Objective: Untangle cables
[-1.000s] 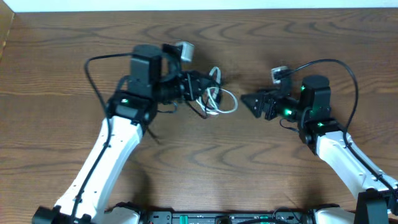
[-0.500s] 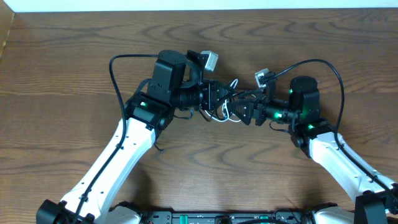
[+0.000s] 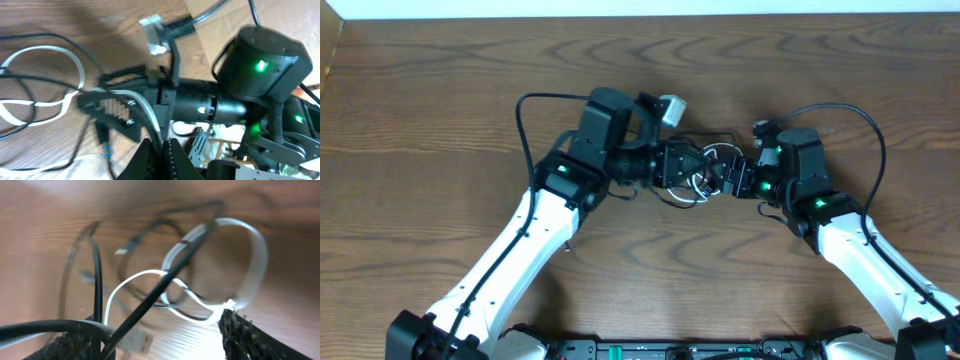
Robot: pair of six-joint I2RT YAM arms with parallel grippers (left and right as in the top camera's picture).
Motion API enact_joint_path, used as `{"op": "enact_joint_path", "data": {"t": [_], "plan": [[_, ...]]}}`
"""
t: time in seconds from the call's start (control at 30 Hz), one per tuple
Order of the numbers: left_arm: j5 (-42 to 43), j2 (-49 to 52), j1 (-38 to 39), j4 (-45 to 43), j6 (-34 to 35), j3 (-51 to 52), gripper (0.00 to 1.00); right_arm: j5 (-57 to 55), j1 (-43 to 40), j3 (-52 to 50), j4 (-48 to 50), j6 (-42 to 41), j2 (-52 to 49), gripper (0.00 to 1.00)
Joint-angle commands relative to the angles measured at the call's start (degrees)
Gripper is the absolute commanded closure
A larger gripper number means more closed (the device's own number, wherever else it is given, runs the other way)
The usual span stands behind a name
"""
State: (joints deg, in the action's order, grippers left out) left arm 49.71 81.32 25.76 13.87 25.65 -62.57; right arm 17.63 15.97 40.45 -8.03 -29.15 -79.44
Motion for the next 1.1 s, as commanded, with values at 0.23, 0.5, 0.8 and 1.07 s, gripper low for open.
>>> {"op": "enact_joint_path", "data": {"t": [0.23,0.5,0.8,1.07], "plan": [[-4.37,-2.34,-11.89,0.00,-0.13,-2.05,0.93,-10.82,-2.05,-1.66,-0.17,2.71,-1.90,0.14],[-14.64,0.07,-5.25,8.17,-3.65,-1.42,0.84,-9.64,-2.05,-1.66,0.39,4.79,-1.90,0.26],[-14.64,9.70,2.67,9.46,-3.98,-1.40,0.83,-10.58,-2.05,-1.66,-8.70,6.08,-1.90,0.76],[-20.52,18.53,5.35,9.84,-3.98,-1.42,0.63,-7.80,-2.05,-1.66,-9.05,6.10,-1.90,0.99]]}}
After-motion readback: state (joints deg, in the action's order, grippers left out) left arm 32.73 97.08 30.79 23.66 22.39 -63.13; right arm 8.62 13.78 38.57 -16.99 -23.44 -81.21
